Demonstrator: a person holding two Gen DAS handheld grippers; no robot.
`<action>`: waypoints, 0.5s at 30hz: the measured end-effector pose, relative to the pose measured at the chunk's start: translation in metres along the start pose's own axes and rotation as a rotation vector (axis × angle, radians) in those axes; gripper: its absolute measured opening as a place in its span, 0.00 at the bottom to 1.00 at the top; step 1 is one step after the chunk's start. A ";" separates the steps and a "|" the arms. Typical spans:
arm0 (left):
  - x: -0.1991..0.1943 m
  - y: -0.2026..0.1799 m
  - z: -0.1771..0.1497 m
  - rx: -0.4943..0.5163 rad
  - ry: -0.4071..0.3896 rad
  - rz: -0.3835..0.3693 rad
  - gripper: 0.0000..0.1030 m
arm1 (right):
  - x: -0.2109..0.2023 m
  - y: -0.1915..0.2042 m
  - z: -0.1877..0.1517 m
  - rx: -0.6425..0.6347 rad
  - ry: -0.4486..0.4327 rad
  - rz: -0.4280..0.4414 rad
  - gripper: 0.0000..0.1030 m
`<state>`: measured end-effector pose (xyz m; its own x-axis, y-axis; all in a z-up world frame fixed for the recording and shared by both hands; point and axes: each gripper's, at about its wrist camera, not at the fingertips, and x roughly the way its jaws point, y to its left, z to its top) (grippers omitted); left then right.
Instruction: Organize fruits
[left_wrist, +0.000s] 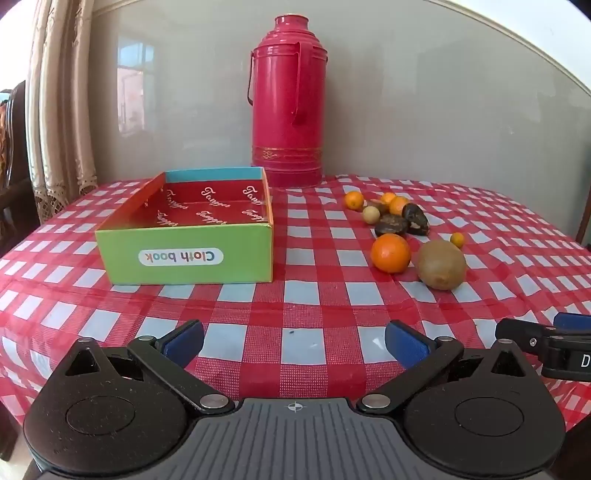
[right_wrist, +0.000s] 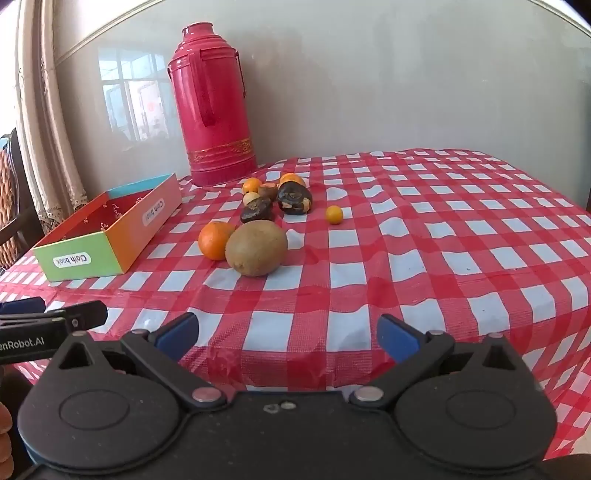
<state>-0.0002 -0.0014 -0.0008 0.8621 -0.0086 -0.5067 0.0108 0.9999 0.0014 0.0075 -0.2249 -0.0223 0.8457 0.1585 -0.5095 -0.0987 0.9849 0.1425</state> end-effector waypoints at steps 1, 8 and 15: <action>0.000 -0.001 0.000 0.010 0.002 -0.001 1.00 | 0.000 0.000 0.000 0.001 -0.001 0.003 0.95; -0.003 0.004 0.000 0.005 -0.008 0.005 1.00 | -0.001 0.006 0.002 -0.006 0.011 -0.001 0.95; 0.002 0.005 0.000 -0.007 -0.005 0.010 1.00 | 0.001 0.001 0.001 -0.003 0.010 0.018 0.95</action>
<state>0.0017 0.0036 -0.0014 0.8645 0.0013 -0.5026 -0.0013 1.0000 0.0003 0.0091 -0.2241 -0.0221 0.8383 0.1766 -0.5158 -0.1150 0.9821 0.1493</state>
